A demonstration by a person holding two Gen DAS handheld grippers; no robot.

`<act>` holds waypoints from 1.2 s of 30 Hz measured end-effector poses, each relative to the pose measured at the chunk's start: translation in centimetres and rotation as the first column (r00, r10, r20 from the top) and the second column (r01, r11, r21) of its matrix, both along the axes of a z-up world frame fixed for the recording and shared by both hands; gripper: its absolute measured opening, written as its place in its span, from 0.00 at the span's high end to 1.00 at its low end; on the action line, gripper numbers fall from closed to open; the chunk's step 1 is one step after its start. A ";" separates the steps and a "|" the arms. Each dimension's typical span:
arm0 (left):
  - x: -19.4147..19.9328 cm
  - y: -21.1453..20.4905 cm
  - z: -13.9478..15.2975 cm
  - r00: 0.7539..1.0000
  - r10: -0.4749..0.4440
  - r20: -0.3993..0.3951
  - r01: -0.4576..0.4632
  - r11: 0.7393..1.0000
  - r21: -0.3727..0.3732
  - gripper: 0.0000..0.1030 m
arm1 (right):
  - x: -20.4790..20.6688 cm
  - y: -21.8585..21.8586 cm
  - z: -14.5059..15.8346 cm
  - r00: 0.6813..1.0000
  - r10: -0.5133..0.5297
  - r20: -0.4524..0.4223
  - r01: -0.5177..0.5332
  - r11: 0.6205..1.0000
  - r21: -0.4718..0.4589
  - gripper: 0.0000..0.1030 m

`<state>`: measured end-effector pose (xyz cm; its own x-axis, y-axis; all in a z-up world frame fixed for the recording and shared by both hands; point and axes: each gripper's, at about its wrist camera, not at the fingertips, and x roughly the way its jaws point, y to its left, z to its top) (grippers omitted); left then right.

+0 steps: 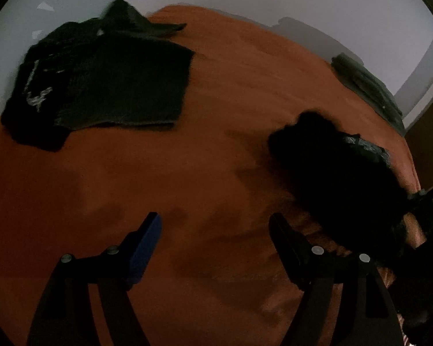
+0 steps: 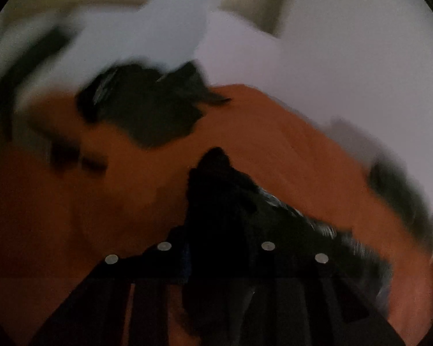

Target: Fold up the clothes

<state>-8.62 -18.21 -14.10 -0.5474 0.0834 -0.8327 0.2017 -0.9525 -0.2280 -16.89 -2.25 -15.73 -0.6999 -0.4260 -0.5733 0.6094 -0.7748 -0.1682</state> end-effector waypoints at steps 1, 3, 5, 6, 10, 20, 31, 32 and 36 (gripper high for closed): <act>-0.6 0.5 -0.1 1.000 -0.011 -0.002 0.011 1.000 0.007 0.24 | -1.1 2.0 0.9 0.998 -0.025 0.049 0.029 0.997 -0.075 0.78; -2.0 2.3 0.0 0.998 -0.052 -0.017 0.053 0.998 0.020 0.24 | -3.6 6.5 2.7 0.984 -0.107 0.145 0.135 0.971 -0.197 0.78; -3.5 4.6 0.1 0.993 -0.110 -0.034 0.111 0.994 0.023 0.24 | -5.5 11.4 3.2 0.957 -0.188 0.222 0.246 0.931 -0.270 0.78; -4.1 5.7 0.2 0.989 -0.139 -0.042 0.140 0.990 0.019 0.24 | -5.7 13.1 3.4 0.948 -0.224 0.225 0.281 0.922 -0.266 0.78; -6.2 10.3 0.4 0.964 -0.257 -0.069 0.256 0.966 -0.013 0.24 | -6.2 20.6 3.1 0.898 -0.363 0.249 0.425 0.862 -0.277 0.79; -8.5 16.8 -0.3 0.912 -0.406 -0.064 0.404 0.914 -0.032 0.24 | -6.4 35.4 -3.6 0.712 -0.446 0.543 0.681 0.626 -0.380 0.79; -8.1 15.6 0.0 0.925 -0.376 -0.048 0.374 0.926 -0.043 0.24 | -4.7 36.7 0.9 0.807 -0.410 0.425 0.584 0.659 -0.474 0.81; -8.1 15.4 -0.1 0.928 -0.370 -0.046 0.368 0.929 -0.037 0.24 | -5.0 37.3 -0.8 0.783 -0.417 0.462 0.609 0.664 -0.434 0.81; -8.5 15.0 -0.3 0.935 -0.354 -0.034 0.354 0.935 -0.004 0.24 | -6.4 39.5 -8.0 0.651 -0.389 0.652 0.701 0.639 -0.318 0.80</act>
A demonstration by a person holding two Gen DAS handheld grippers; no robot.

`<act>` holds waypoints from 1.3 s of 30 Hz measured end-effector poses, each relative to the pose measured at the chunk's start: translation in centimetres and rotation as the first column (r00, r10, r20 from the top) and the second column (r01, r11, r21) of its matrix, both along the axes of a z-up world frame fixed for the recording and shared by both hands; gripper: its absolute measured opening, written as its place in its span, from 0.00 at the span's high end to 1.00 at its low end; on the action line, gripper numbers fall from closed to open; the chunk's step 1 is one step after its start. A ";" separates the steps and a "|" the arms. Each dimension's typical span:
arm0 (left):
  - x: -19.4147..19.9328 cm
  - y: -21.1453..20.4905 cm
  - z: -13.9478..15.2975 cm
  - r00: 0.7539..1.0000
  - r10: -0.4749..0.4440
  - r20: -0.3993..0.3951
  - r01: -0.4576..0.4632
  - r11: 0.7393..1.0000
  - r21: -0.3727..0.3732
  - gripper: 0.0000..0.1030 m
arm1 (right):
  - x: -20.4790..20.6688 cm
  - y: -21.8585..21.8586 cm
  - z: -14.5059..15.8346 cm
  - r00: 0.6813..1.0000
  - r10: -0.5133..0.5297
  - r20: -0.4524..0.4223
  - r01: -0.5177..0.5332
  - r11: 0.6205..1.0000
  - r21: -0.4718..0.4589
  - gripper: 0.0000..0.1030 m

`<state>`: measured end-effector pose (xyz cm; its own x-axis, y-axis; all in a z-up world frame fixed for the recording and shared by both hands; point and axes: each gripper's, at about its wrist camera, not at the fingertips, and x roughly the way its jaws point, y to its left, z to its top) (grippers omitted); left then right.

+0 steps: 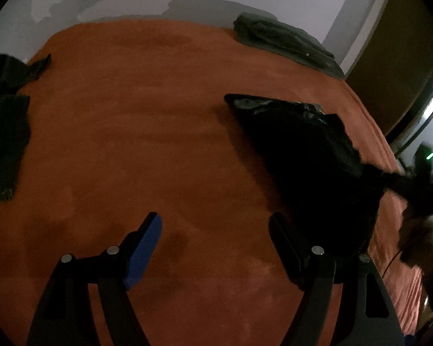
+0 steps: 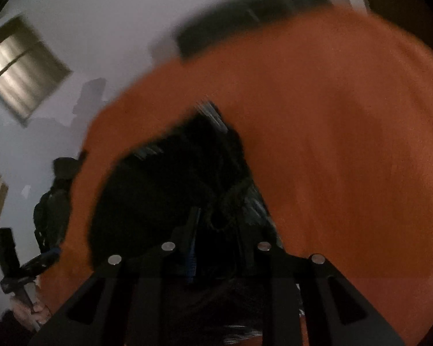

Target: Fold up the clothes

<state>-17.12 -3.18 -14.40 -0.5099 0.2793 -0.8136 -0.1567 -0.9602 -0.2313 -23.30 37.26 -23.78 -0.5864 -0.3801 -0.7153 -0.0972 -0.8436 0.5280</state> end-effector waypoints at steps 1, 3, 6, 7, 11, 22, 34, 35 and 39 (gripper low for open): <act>-0.2 0.2 0.0 1.000 -0.007 0.004 0.007 1.000 0.006 0.24 | -0.1 0.4 -0.6 1.000 -0.006 0.027 0.007 1.000 -0.024 0.73; -0.9 1.0 0.4 1.000 -0.027 0.010 0.027 1.000 0.002 0.24 | 0.6 1.5 0.3 0.997 -0.068 0.029 0.069 0.997 -0.020 0.54; -2.7 3.0 1.7 0.998 -0.064 -0.006 0.064 0.998 -0.001 0.24 | 2.7 2.0 4.0 0.988 -0.078 -0.131 0.089 0.993 0.077 0.47; -3.2 3.9 2.3 0.996 -0.084 -0.022 0.084 0.996 0.006 0.24 | 3.3 1.8 5.0 0.984 -0.064 -0.166 0.085 0.989 0.118 0.45; -6.0 8.3 3.4 0.979 -0.190 -0.076 0.187 0.982 -0.040 0.24 | 5.6 -2.2 7.9 0.962 0.103 -0.252 -0.080 0.992 0.098 0.45; -13.3 8.2 -0.1 0.990 -0.135 0.028 0.137 0.987 -0.084 0.25 | 10.7 -19.4 6.4 0.773 0.626 -0.099 -0.527 0.722 0.448 0.50; -14.5 6.2 -4.7 0.956 -0.188 0.224 0.141 0.968 0.209 0.92 | 13.2 -19.6 2.9 0.698 0.716 0.013 -0.532 0.507 0.678 1.00; -14.5 6.3 -4.8 0.958 -0.186 0.219 0.141 0.968 0.206 0.94 | 13.6 -19.6 2.8 0.694 0.720 0.023 -0.536 0.495 0.684 1.00; -14.7 5.5 -4.9 0.964 -0.145 0.224 0.089 0.966 0.242 0.95 | 15.7 -19.4 2.9 0.666 0.745 0.031 -0.537 0.450 0.714 1.00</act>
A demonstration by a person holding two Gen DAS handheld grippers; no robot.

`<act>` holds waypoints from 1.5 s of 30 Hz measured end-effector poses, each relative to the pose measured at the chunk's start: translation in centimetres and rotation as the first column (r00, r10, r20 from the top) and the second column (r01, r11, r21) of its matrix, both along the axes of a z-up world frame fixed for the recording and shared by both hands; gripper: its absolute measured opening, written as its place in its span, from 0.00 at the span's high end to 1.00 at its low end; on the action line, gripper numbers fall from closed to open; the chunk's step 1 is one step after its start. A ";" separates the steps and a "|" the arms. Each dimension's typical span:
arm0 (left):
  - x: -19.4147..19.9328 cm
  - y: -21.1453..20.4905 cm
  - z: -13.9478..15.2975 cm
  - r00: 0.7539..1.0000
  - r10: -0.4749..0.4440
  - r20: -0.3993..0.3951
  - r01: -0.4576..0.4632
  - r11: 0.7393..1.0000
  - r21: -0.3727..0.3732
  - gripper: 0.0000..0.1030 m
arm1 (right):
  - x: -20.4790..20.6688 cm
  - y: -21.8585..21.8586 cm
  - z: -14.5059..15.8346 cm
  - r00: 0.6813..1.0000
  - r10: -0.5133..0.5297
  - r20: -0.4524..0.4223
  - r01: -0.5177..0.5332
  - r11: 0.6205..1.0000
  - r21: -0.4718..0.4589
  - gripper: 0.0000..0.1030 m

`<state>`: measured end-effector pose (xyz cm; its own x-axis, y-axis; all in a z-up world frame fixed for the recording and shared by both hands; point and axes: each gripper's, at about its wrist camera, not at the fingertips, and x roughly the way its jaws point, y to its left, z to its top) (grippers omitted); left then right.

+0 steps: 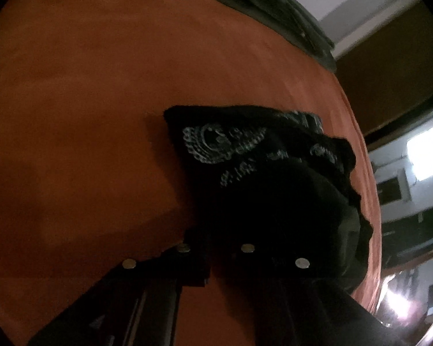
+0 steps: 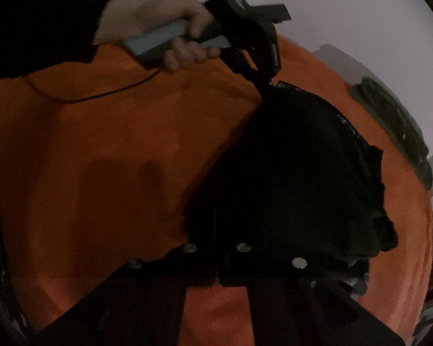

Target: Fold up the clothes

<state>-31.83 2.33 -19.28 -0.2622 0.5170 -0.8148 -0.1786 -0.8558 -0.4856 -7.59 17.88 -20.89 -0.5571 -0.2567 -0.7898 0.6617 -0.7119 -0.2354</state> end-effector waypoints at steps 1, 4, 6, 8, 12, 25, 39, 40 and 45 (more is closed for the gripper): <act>-0.2 -0.1 -0.1 1.000 0.008 0.005 -0.008 1.000 0.004 0.95 | 0.3 -0.5 0.0 1.000 0.020 -0.014 -0.020 1.000 0.023 1.00; -0.7 -0.2 -0.2 1.000 0.029 0.010 -0.029 0.999 -0.018 0.94 | 1.2 -1.9 -0.2 0.996 0.075 -0.044 -0.070 0.993 0.097 0.97; -0.7 -0.3 -0.1 0.999 0.039 0.009 -0.039 0.999 -0.023 0.90 | 1.1 -2.5 -0.7 0.997 0.076 -0.012 -0.074 0.989 0.128 0.79; -0.6 -0.3 0.2 0.999 0.043 0.006 -0.043 0.999 -0.013 0.78 | 0.6 -1.5 -0.8 0.998 0.010 0.067 -0.013 0.999 0.040 0.74; -0.5 -0.3 0.5 0.998 0.062 0.003 -0.062 0.998 0.006 0.58 | 0.3 0.1 -1.5 0.968 -0.134 0.211 0.149 0.987 -0.059 0.73; -2.7 0.7 0.1 0.998 0.037 0.046 -0.039 0.999 0.026 0.74 | -3.7 1.3 -3.6 0.949 -0.165 0.269 0.212 0.965 -0.153 0.97; -3.0 0.5 -0.8 0.983 0.178 0.046 -0.179 0.984 0.012 0.82 | 0.6 6.3 -2.6 0.932 -0.134 0.337 0.222 0.946 -0.237 1.00; -2.5 0.3 -0.2 0.984 0.177 0.036 -0.177 0.984 0.000 0.81 | 0.8 6.6 -1.5 0.939 -0.116 0.322 0.208 0.941 -0.266 1.00; 1.8 0.8 5.0 0.986 0.115 -0.118 -0.117 0.993 -0.008 0.80 | -0.1 8.7 5.0 0.991 -0.048 0.123 0.092 0.920 -0.381 0.94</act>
